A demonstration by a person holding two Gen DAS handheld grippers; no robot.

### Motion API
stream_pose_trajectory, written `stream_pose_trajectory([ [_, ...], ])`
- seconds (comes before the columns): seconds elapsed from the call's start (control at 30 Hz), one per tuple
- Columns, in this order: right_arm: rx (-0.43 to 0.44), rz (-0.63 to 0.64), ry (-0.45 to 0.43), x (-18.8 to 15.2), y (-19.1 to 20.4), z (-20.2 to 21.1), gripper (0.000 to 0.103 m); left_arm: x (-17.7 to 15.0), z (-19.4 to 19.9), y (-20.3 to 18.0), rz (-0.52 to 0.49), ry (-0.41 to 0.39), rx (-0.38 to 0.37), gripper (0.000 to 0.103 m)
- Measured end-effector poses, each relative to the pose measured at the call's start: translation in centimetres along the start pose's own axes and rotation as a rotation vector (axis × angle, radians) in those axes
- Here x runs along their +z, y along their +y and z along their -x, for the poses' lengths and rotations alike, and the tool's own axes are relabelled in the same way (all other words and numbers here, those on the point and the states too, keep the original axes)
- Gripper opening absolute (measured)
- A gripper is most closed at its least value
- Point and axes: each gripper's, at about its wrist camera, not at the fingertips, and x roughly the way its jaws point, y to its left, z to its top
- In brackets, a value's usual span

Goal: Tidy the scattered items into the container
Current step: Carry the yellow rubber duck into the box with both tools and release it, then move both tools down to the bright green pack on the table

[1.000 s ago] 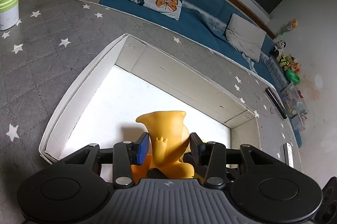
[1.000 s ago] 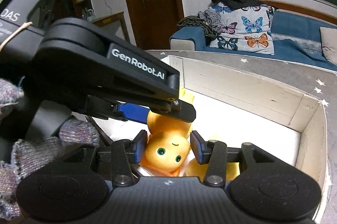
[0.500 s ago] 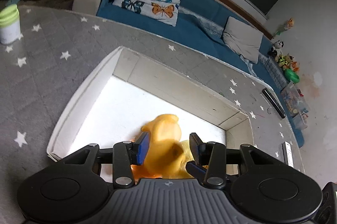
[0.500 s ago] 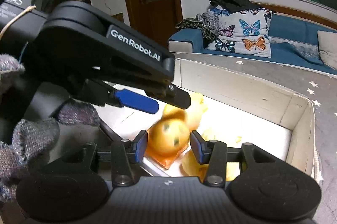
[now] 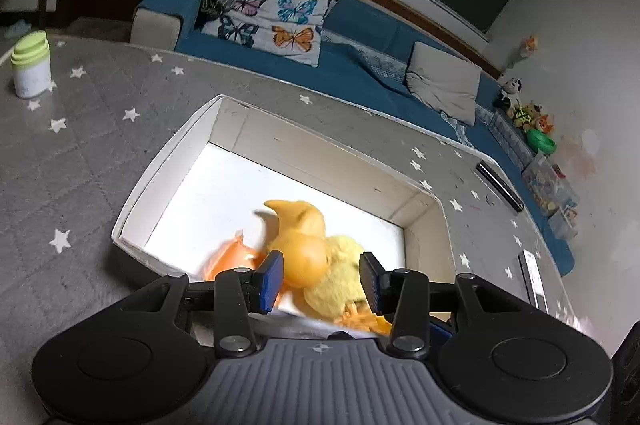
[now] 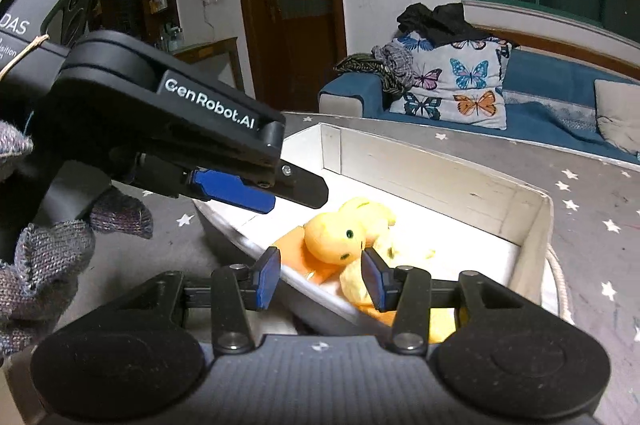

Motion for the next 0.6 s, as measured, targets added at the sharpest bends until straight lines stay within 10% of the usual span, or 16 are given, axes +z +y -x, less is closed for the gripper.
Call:
stream_pose_trajectory([
  [0.6, -0.023, -0.006, -0.003, -5.0, -0.4, 7.7, 0.048, -7.3, 3.5, -2.7, -0.064, 0.003, -0.045, 0.045],
])
